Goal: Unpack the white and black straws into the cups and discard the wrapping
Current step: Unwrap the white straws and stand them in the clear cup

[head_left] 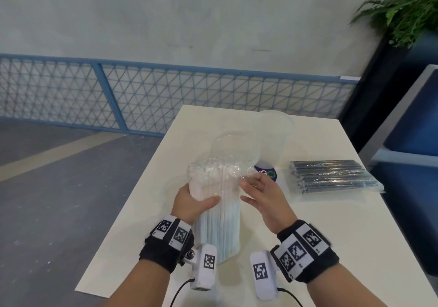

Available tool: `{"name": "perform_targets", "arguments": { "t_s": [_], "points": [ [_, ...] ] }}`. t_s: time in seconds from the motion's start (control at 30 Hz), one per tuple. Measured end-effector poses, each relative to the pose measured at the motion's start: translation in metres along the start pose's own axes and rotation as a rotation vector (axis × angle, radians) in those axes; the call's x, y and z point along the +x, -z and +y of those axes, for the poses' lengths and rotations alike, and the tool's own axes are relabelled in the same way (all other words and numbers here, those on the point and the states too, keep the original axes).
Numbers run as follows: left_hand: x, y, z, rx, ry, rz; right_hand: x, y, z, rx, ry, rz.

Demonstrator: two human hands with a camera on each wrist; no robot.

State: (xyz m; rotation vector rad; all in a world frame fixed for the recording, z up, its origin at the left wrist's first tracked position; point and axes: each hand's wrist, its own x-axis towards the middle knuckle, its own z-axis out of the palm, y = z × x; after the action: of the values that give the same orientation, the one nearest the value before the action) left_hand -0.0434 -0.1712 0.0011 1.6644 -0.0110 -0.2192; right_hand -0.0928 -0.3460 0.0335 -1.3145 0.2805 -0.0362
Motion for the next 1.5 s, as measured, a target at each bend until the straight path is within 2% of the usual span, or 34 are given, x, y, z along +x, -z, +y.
{"name": "perform_targets", "arguments": {
  "t_s": [0.2, 0.33, 0.43, 0.5, 0.63, 0.7, 0.73, 0.8, 0.93, 1.1, 1.23, 1.3, 1.4, 1.5],
  "points": [
    [0.003, 0.001, 0.001, 0.037, -0.018, 0.018, 0.001, -0.01, -0.01, 0.183, -0.061, 0.021],
    [0.006, 0.001, 0.001, 0.079, 0.006, 0.011, 0.003, -0.008, -0.032, 0.289, -0.021, 0.067],
    [0.008, 0.001, 0.002, 0.099, 0.012, -0.024, 0.004, -0.003, -0.05, 0.263, 0.04, -0.005],
    [0.009, 0.003, 0.002, 0.092, 0.018, -0.025, 0.002, -0.003, -0.051, 0.178, 0.07, -0.031],
    [0.007, 0.009, 0.002, 0.056, 0.025, -0.032, -0.001, -0.002, -0.036, 0.051, 0.075, 0.102],
    [0.006, 0.01, 0.003, 0.056, 0.01, -0.032, -0.005, -0.005, -0.035, -0.143, 0.031, -0.001],
    [0.005, 0.01, 0.003, 0.062, -0.001, -0.036, -0.007, -0.008, -0.036, -0.289, 0.059, -0.092],
    [0.004, 0.01, 0.005, 0.076, -0.015, -0.064, -0.009, -0.018, -0.043, -0.514, 0.219, -0.205],
    [0.001, 0.009, 0.007, 0.079, -0.023, -0.108, 0.004, -0.03, -0.068, -0.661, 0.496, -0.172],
    [-0.005, 0.01, 0.012, 0.142, -0.092, -0.117, 0.027, -0.033, -0.085, -0.896, 0.515, -0.22],
    [-0.004, 0.019, 0.017, 0.125, -0.165, -0.073, 0.027, -0.041, -0.091, -0.866, 0.634, -0.212],
    [-0.001, 0.025, 0.018, 0.127, -0.162, -0.059, 0.025, -0.045, -0.093, -0.989, 0.645, -0.321],
    [0.001, 0.029, 0.021, 0.184, -0.177, -0.103, 0.027, -0.053, -0.087, -1.32, 0.539, -0.592],
    [0.004, 0.031, 0.022, 0.225, -0.169, -0.176, 0.032, -0.059, -0.08, -1.375, 0.509, -0.634]
  ]
}}
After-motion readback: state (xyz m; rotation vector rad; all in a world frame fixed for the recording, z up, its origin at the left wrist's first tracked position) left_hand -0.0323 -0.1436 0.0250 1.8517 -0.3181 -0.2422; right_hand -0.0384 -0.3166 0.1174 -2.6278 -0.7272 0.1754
